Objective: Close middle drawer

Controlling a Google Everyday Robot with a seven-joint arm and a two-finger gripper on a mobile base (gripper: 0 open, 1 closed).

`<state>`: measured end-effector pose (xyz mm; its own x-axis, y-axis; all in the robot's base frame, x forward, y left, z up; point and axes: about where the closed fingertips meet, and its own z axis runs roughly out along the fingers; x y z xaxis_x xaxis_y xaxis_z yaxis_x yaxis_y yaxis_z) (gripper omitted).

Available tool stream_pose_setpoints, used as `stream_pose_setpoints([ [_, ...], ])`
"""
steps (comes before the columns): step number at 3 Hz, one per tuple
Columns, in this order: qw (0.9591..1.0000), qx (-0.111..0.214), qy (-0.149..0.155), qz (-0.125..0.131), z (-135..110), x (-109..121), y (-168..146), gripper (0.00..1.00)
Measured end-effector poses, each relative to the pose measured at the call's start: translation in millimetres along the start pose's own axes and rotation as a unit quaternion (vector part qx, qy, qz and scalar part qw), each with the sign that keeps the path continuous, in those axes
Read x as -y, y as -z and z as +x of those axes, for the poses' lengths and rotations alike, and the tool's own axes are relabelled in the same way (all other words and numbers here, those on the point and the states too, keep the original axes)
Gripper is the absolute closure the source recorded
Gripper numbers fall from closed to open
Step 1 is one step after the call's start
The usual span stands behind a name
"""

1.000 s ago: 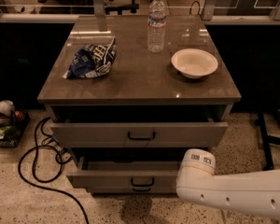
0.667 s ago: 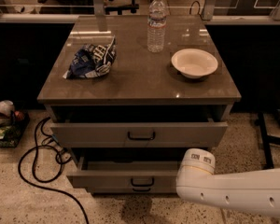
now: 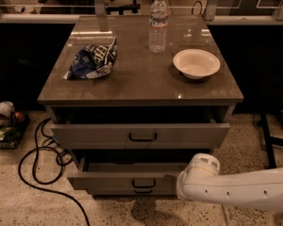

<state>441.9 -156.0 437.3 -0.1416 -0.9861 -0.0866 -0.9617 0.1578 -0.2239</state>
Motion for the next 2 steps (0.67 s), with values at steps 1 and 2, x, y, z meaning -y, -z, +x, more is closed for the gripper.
stream_pose_setpoints([
  [1,0.9988,0.047,0.014,-0.003,-13.3,-1.6,-22.7,1.0],
  [2,0.9955,0.091,0.017,0.019,-27.0,-1.6,-29.0,1.0],
])
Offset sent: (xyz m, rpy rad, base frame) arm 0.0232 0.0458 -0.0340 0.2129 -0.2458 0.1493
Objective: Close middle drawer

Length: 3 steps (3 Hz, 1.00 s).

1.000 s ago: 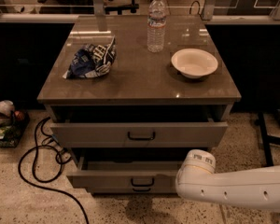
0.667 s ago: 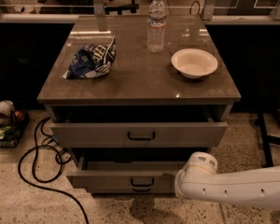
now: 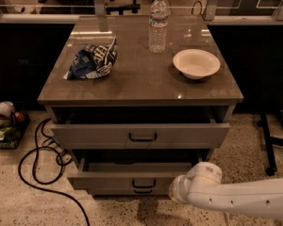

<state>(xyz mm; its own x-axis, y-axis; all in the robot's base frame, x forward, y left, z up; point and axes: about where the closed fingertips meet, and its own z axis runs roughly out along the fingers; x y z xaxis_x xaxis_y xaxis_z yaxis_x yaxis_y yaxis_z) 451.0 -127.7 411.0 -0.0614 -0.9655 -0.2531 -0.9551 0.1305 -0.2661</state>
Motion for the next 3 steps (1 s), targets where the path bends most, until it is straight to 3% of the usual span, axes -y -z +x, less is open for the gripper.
stream_pose_setpoints([
  [1,0.9993,0.016,0.004,0.034,-9.2,12.8,-9.4,1.0],
  [2,0.9977,0.002,0.006,0.068,-18.7,26.5,-18.7,1.0],
  [3,0.9935,-0.044,0.01,0.105,-18.4,41.2,-29.7,1.0],
])
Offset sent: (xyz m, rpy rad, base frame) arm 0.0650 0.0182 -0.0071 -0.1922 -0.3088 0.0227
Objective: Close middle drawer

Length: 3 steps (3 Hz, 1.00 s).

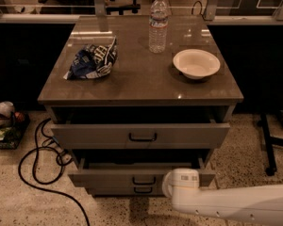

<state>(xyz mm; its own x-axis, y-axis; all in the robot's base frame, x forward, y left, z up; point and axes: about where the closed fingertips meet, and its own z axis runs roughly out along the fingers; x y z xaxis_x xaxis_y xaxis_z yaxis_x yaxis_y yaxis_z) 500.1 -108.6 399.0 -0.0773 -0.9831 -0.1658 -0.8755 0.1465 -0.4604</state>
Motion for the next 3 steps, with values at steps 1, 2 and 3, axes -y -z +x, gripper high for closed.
stream_pose_setpoints([
  [1,0.9985,-0.037,0.018,0.035,6.7,19.6,-3.7,1.0],
  [2,0.9949,-0.069,0.035,0.064,11.2,40.8,-2.7,1.0],
  [3,0.9947,-0.07,0.036,0.065,11.3,41.2,-2.4,1.0],
])
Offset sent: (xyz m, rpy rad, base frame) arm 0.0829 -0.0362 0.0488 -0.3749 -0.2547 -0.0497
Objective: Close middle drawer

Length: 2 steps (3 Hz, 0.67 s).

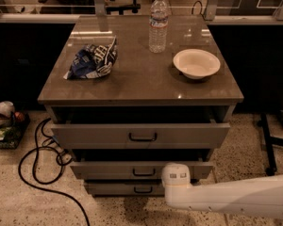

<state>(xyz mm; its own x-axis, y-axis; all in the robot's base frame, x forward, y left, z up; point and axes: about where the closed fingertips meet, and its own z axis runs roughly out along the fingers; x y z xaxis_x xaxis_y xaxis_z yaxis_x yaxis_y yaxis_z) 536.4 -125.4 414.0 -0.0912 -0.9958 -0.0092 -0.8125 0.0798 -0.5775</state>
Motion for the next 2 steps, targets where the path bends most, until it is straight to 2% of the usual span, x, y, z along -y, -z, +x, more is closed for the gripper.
stream_pose_setpoints([
  [1,0.9996,-0.015,0.008,0.023,0.6,15.9,-3.3,1.0],
  [2,0.9996,-0.015,0.008,0.023,0.6,15.5,-3.0,1.0],
])
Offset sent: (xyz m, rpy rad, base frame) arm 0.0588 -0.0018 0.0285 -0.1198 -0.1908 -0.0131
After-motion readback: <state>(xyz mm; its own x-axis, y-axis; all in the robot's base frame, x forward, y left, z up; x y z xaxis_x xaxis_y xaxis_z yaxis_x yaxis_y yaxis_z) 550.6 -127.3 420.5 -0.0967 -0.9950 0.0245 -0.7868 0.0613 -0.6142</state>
